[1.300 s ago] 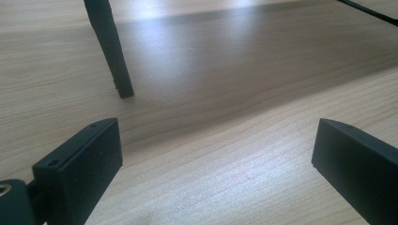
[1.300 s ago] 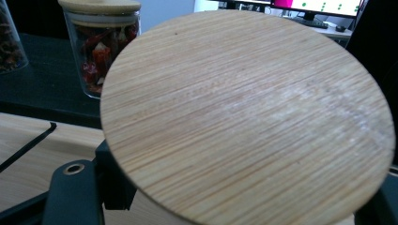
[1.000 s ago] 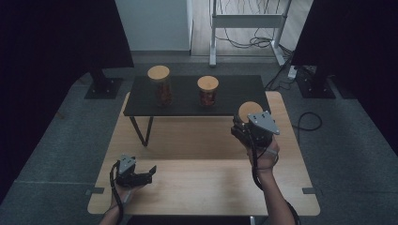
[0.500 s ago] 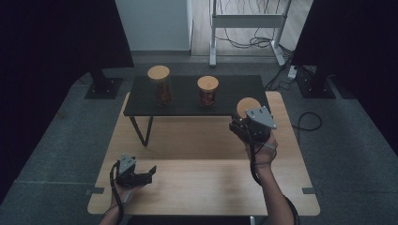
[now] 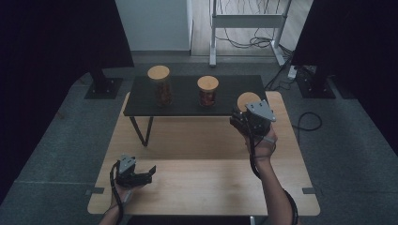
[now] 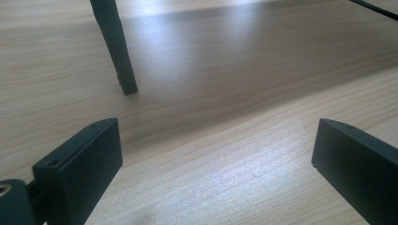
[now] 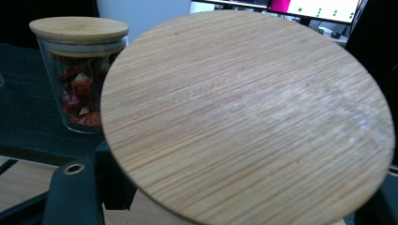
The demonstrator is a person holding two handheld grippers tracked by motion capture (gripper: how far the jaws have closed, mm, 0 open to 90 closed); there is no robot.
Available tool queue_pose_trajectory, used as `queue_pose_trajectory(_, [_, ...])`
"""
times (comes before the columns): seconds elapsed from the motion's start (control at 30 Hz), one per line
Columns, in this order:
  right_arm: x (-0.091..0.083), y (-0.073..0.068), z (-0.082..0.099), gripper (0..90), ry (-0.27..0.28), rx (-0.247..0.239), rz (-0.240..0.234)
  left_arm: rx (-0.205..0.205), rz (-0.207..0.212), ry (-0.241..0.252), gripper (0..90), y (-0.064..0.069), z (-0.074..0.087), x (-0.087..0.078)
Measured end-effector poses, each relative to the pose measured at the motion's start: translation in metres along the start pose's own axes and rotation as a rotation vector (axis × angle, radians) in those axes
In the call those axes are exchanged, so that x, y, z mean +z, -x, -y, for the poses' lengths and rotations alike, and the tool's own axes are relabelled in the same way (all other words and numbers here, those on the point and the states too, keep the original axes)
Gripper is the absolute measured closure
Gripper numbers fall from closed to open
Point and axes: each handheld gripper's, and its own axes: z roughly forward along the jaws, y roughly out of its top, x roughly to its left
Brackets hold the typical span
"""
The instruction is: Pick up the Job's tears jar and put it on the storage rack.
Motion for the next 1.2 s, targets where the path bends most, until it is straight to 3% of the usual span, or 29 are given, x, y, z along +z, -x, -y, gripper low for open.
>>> queue_pose_trajectory(1.2, [0.033,-0.008,-0.020,25.0,-0.001,-0.007,0.015,-0.014,-0.018,0.005,1.8,-0.004,0.001,-0.002])
